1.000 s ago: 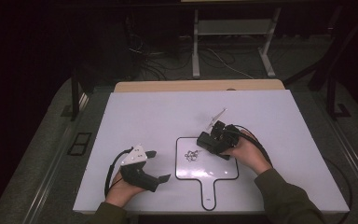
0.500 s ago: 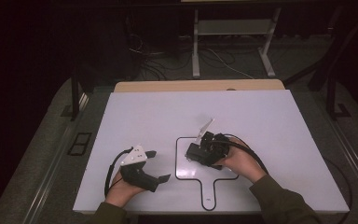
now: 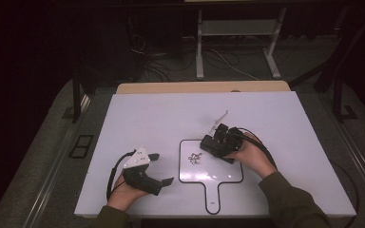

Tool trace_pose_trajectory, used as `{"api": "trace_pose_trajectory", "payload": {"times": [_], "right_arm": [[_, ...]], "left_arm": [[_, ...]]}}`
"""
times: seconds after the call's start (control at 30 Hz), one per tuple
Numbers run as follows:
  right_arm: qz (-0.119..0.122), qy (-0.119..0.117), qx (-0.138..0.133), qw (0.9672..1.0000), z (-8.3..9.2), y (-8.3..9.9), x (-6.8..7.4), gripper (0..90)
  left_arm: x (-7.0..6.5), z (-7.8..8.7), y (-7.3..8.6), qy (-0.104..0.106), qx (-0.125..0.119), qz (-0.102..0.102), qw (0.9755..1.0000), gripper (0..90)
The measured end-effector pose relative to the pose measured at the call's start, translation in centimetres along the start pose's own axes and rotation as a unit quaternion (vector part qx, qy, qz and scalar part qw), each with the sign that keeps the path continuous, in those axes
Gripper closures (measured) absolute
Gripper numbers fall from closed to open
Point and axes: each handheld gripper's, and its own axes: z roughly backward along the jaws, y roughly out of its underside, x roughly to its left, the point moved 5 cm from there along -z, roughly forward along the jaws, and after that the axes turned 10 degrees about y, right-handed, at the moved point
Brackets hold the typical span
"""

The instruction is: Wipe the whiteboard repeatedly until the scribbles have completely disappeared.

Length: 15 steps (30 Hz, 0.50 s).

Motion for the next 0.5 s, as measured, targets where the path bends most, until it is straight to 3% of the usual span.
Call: {"api": "trace_pose_trajectory", "payload": {"times": [0.07,0.1,0.2,0.3,0.5], "right_arm": [[-0.004,-0.004,0.000,1.0000,0.0,0.0,0.0,38.6],[0.004,0.005,0.001,1.0000,0.0,0.0,-0.1,38.6],[0.010,-0.001,0.000,0.9999,-0.1,-0.3,0.4,38.6],[0.017,-0.011,-0.002,0.9998,-0.2,-0.9,1.2,38.6],[0.051,-0.022,-0.009,0.9984,-0.4,-2.5,3.2,38.7]], "left_arm": [[0.0,0.0,0.0,0.000,0.001,-0.001,1.0000,0.0],[0.0,0.0,0.0,0.000,0.000,0.000,1.0000,0.0],[0.0,-0.1,0.0,0.000,-0.001,0.000,1.0000,0.0],[-0.1,-0.1,0.0,0.000,0.001,-0.001,1.0000,0.0],[0.0,-0.1,0.0,0.001,0.001,0.000,1.0000,0.0]]}}
